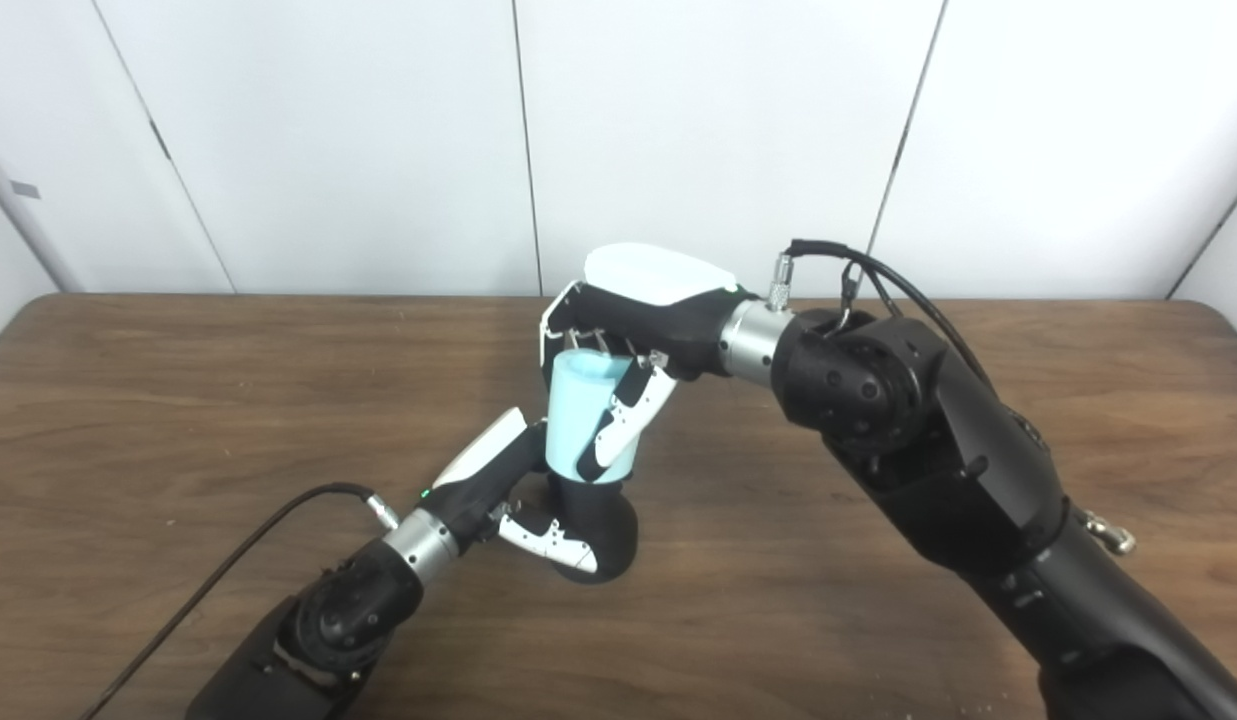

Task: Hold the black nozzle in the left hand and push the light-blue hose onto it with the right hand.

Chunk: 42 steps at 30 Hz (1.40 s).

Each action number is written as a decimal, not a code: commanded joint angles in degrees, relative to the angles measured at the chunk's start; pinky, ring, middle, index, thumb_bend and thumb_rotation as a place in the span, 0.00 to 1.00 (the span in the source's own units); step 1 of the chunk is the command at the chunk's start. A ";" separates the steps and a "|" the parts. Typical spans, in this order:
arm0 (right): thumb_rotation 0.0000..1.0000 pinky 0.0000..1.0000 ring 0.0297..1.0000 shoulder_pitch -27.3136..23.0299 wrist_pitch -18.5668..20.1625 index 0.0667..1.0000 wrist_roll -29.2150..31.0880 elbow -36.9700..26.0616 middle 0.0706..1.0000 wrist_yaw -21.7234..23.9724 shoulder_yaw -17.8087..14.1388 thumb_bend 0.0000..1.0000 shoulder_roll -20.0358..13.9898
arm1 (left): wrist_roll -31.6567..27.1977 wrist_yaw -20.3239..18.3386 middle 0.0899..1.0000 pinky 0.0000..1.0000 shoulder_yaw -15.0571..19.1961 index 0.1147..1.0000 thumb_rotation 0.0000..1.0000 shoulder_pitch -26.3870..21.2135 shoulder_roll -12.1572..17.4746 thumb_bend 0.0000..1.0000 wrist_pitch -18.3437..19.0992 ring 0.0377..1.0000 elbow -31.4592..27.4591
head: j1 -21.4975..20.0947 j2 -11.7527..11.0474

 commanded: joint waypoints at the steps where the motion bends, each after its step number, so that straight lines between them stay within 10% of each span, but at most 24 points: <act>1: 0.13 0.08 0.14 2.46 -3.60 0.45 -0.67 -1.79 0.22 3.45 4.32 0.52 0.07 | 3.65 -3.62 0.42 0.26 -1.70 0.42 0.00 3.12 1.60 0.53 5.18 0.31 4.43 | 0.06 0.00; 19: 0.01 0.24 0.26 8.87 -25.89 0.48 -23.04 -5.58 0.36 -14.15 4.19 0.52 -0.41 | 4.19 -3.72 0.43 0.28 -2.03 0.42 0.00 2.84 1.62 0.53 5.30 0.33 4.72 | -0.03 -0.12; 29: 0.00 0.25 0.27 9.57 -25.93 0.45 -20.23 -4.60 0.43 -11.23 2.30 0.53 0.75 | 4.17 -3.88 0.42 0.27 -2.07 0.42 0.00 2.86 1.61 0.53 5.43 0.32 4.43 | 0.03 -0.08; 35: 0.00 0.13 0.19 9.93 -18.58 0.45 -10.20 -2.50 0.43 -4.54 -0.09 0.53 2.51 | 4.22 -3.71 0.42 0.27 -2.21 0.42 0.00 2.74 1.62 0.53 4.53 0.32 4.89 | 0.08 -0.11; 42: 0.01 0.24 0.31 9.61 -17.58 0.46 -12.30 -2.22 0.44 -4.76 -0.63 0.53 2.01 | 4.33 -3.69 0.42 0.27 -2.26 0.42 0.00 2.78 1.60 0.53 4.87 0.32 4.84 | -0.02 -0.18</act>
